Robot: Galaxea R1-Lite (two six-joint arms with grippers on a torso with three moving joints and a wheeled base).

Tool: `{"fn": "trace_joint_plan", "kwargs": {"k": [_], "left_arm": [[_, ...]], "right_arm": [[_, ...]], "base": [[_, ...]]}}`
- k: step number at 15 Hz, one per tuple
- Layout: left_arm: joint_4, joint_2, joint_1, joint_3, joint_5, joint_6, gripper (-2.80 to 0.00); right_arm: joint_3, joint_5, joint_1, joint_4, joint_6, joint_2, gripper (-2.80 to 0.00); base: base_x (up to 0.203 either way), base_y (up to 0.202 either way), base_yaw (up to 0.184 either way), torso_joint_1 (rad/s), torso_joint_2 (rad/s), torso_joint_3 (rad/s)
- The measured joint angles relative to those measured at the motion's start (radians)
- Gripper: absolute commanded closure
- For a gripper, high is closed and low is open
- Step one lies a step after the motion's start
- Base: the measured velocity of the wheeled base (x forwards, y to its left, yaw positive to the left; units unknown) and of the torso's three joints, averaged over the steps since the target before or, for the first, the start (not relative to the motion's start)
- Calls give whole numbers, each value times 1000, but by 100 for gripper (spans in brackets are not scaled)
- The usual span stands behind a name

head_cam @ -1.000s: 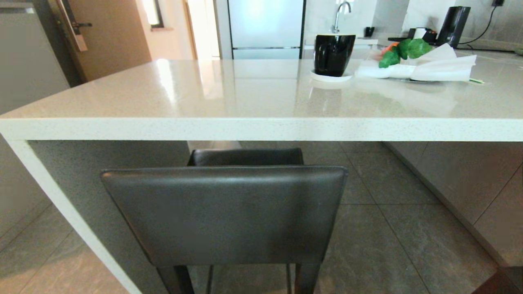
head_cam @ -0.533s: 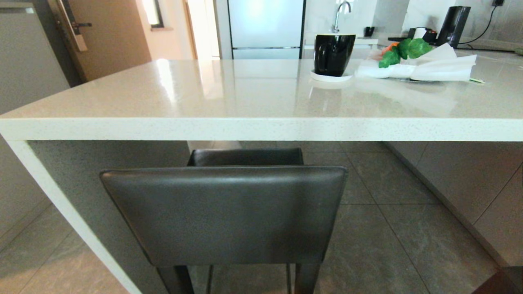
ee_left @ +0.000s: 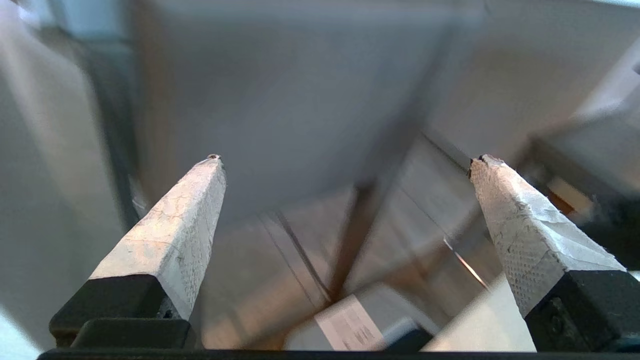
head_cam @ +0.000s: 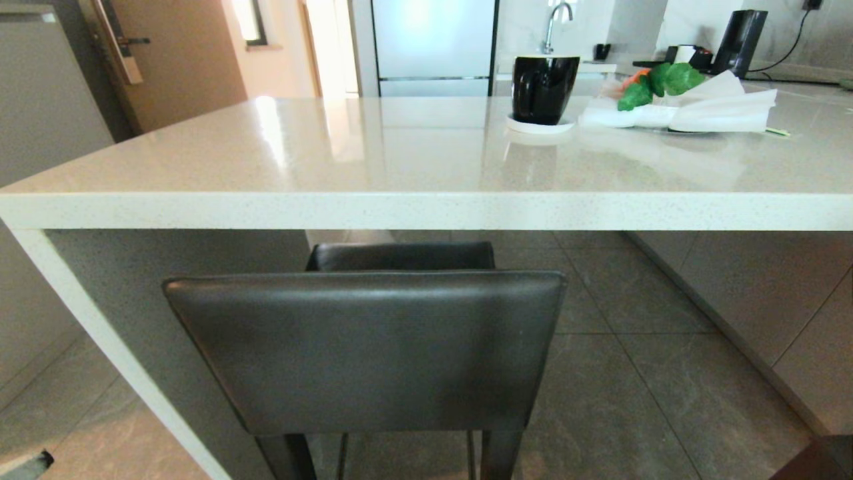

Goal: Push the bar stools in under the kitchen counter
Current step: Pull the gray chair out from under the dining table

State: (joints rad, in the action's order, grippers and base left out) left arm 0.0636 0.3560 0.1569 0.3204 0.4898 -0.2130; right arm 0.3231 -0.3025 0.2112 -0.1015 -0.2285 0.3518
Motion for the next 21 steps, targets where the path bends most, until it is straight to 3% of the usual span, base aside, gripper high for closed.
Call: {"fn": "trace_joint_plan", "kwargs": {"k": [4,7,10,12,15,17,18,21], "left_arm": [[64,-1,-21,-112,53,-7,-280],[126,25,-32,-107,79,-54,-280],[219,89,-66,-103,81,-62,-280],[242,130,-109,-103,76,-61,-280],[293,163,-234,-99,67,-57,-280],[334,174,-329,-98,68,-36,-280],[361,177,-342,-94,73,-21,-280],[391,201,-314,-80,77,-10,-280]], "right_arm": [[-45,-164,24,-28,-23,31,-280],[-49,-210,27,-31,-23,64,-280],[-51,-173,10,-33,-19,105,-280],[-59,-95,-23,-41,-20,138,-280],[-64,25,-124,-93,-22,179,-280],[-30,31,-198,-131,-23,196,-280],[-10,25,-204,-166,-23,205,-280],[-4,9,-204,-248,-23,246,-280]], "base": [[0,0,0,0,0,0],[0,0,0,0,0,0],[0,0,0,0,0,0],[0,0,0,0,0,0],[0,0,0,0,0,0],[0,0,0,0,0,0],[0,0,0,0,0,0],[0,0,0,0,0,0]]}}
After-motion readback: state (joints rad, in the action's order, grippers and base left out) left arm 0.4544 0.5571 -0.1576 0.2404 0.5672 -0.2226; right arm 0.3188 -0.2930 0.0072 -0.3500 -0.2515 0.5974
